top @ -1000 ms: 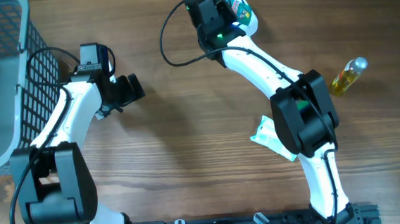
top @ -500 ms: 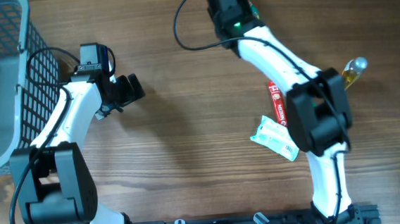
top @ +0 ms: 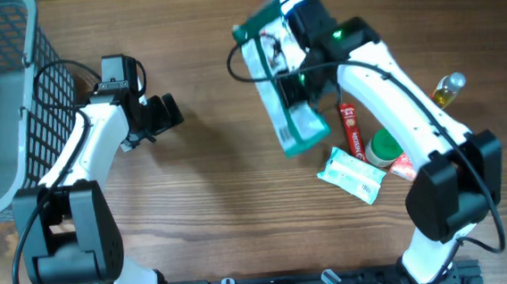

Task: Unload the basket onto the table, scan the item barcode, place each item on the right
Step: 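Lower the glove package onto the table center and open the right gripper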

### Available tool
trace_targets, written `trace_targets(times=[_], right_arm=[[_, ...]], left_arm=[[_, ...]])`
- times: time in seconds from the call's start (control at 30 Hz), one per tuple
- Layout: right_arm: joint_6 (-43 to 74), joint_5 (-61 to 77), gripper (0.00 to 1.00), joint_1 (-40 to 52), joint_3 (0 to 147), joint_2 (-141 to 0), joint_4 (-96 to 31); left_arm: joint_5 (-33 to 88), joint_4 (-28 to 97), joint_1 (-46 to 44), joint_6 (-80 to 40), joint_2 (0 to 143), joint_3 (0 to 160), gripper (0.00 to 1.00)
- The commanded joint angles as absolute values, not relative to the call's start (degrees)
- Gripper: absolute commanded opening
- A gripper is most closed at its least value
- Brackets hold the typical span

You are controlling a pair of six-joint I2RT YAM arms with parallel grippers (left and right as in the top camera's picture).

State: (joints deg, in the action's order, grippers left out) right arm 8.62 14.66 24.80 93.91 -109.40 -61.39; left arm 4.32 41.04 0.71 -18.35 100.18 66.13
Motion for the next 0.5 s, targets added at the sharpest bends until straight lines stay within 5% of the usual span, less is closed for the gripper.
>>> trace_targets(times=[0.0, 0.17, 0.4, 0.43, 0.47], right_arm=[[13.74, 14.81, 0.1, 24.67, 87.42, -110.26, -57.69], [15.66, 6.35, 0.7, 24.67, 85.38, -110.26, -56.47], [19.64, 5.26, 0.73, 24.67, 85.54, -109.58, -55.44], [19.62, 4.16, 0.8, 24.67, 85.56, -109.21, -55.44], [19.51, 3.53, 0.98, 24.67, 85.56, -109.14, -55.61]], left_arm=[[3.77, 40.95, 0.97, -18.46, 99.9, 66.65, 1.0], [3.77, 40.97, 0.97, -18.46, 99.9, 66.65, 1.0], [3.77, 40.95, 0.97, -18.46, 99.9, 66.65, 1.0], [3.77, 40.97, 0.97, -18.46, 99.9, 66.65, 1.0], [3.77, 40.97, 0.97, -18.46, 99.9, 66.65, 1.0]])
